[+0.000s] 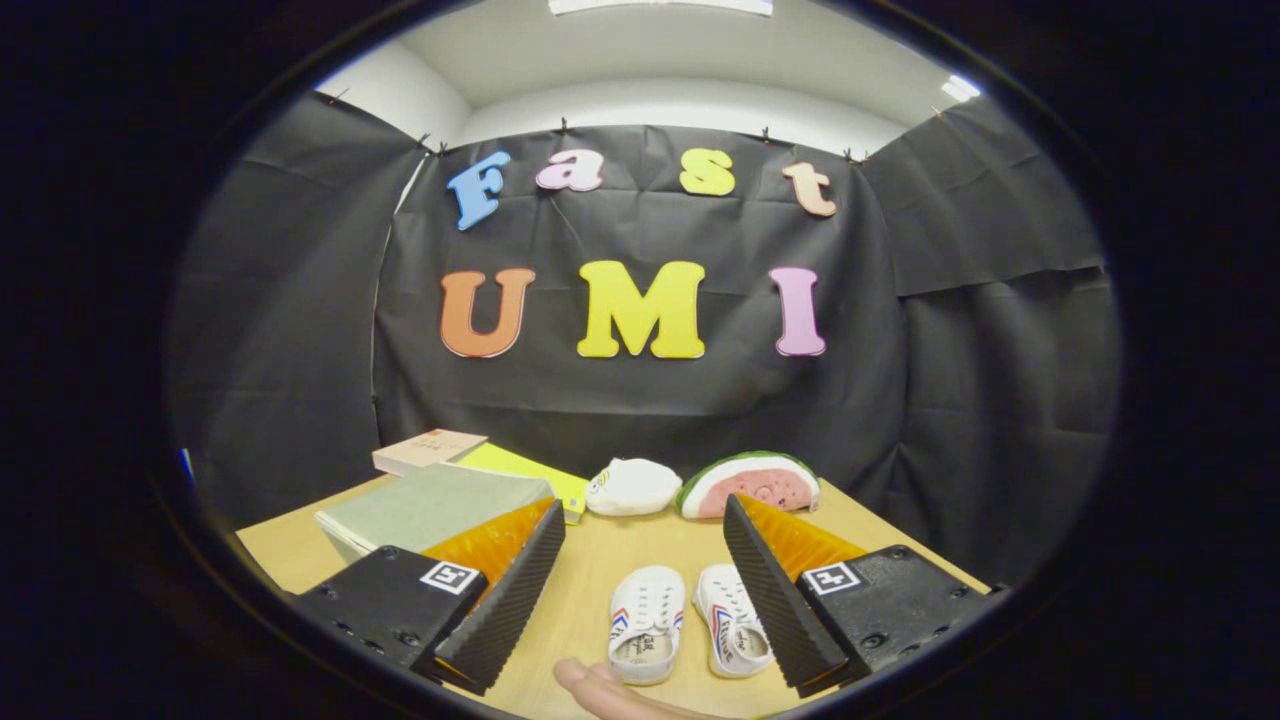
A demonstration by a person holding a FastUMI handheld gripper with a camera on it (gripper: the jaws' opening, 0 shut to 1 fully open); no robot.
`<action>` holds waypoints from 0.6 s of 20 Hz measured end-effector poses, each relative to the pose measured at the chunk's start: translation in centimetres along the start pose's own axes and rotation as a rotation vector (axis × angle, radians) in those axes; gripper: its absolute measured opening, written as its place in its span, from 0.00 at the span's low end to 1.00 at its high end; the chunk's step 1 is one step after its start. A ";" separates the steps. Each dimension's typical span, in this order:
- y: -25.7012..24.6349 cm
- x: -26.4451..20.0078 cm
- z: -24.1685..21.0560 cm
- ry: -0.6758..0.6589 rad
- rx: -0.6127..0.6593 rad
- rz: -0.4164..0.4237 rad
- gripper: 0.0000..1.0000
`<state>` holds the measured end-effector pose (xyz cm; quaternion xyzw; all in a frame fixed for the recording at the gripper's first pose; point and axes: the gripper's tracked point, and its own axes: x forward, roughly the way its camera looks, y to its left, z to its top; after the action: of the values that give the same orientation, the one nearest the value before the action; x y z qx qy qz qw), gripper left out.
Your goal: Open the storage box then place both shoes into the box .Put the left shoe in first, then the right shoe, with the right side of both shoes facing outward in a uniform manner.
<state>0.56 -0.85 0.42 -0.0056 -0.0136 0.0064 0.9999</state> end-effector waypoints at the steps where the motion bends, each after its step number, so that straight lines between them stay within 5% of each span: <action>1: -0.1 0.2 -0.1 -0.003 0.001 -0.002 1.00; 12: 1.9 6.2 -1.7 0.130 0.054 0.173 1.00</action>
<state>6.81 1.15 -1.17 0.0199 0.0519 0.0928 0.9941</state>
